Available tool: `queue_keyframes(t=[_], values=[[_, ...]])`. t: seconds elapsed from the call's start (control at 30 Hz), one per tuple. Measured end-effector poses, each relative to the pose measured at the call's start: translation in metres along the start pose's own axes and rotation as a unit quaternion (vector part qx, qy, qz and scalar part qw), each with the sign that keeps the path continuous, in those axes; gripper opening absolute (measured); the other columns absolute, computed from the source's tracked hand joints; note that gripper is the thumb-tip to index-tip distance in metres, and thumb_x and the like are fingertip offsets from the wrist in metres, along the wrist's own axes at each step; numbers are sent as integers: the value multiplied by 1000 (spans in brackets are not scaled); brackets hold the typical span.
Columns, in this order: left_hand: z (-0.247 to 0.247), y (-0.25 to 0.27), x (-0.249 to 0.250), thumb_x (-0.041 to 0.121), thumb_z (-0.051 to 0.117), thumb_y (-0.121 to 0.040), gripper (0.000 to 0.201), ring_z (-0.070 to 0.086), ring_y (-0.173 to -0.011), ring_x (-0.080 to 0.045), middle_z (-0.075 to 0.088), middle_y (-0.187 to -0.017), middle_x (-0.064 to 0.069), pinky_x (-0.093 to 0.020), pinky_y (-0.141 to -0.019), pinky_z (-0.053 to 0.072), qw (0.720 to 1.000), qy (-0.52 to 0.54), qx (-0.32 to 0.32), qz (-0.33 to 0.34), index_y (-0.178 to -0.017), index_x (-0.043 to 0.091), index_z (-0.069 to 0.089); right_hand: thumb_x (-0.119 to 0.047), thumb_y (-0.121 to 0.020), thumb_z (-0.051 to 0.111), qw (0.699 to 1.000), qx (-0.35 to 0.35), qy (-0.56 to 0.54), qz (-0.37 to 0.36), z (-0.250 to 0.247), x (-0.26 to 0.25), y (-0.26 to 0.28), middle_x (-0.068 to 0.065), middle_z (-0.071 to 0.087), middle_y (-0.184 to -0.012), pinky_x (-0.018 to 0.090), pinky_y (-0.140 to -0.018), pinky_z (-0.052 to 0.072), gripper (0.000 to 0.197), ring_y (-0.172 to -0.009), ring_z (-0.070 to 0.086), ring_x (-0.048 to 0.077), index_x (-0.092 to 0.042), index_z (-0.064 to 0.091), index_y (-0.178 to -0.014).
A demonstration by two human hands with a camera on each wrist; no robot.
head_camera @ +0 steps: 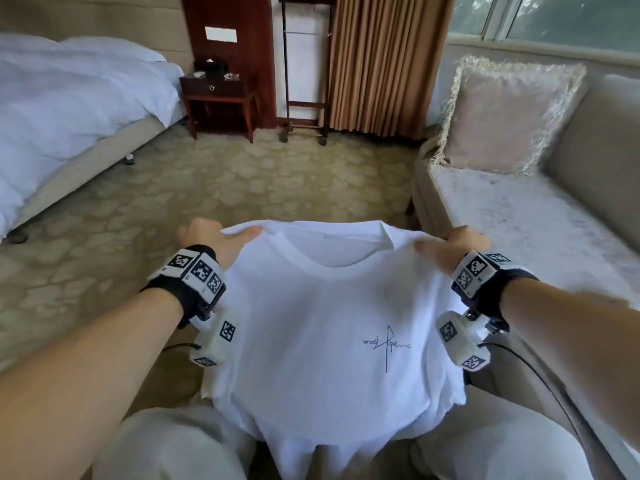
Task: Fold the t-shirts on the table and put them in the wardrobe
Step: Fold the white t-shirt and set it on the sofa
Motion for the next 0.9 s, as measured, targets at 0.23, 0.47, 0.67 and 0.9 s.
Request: queue_keyframes(t=[0.23,0.47,0.67,0.9], values=[[57,-66,-10,65,76,-68,61,50,-67,-31,42,-60,-11,-31,-59,41,997,-45,-59,-23,-62,11,49,-46,-84,54,992,-35,122,5,63,1,-73,7,57,-86,41,-98,43,27,-101,56,32,-21,63,-87],[117,-125,-35,70,72,-67,67,43,-53,-24,43,-59,-5,-27,-53,33,985,-128,-107,-32,-59,11,42,-66,-76,47,985,-75,152,21,135,21,-130,7,60,-96,40,-81,32,48,-100,48,32,-29,64,-100],[159,-147,-54,75,62,-67,99,62,-102,-42,63,-116,-27,-50,-88,52,962,-208,-167,-48,-128,-3,51,-78,-73,50,982,-96,158,46,161,32,-144,7,58,-107,38,-76,29,59,-107,47,33,-32,58,-110],[148,-113,-27,82,42,-77,96,28,-137,-35,29,-147,-14,-50,-111,28,932,-333,-145,-8,-144,14,32,-69,-78,54,987,-65,115,89,132,41,-129,11,40,-138,49,-107,32,79,-130,34,32,-20,39,-138]])
Point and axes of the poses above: each hand's wrist, its own y-axis away from the middle knuckle, its own z-axis out of the palm, x = y × z, the point moved 6 cm from there along -y, towards the middle knuckle
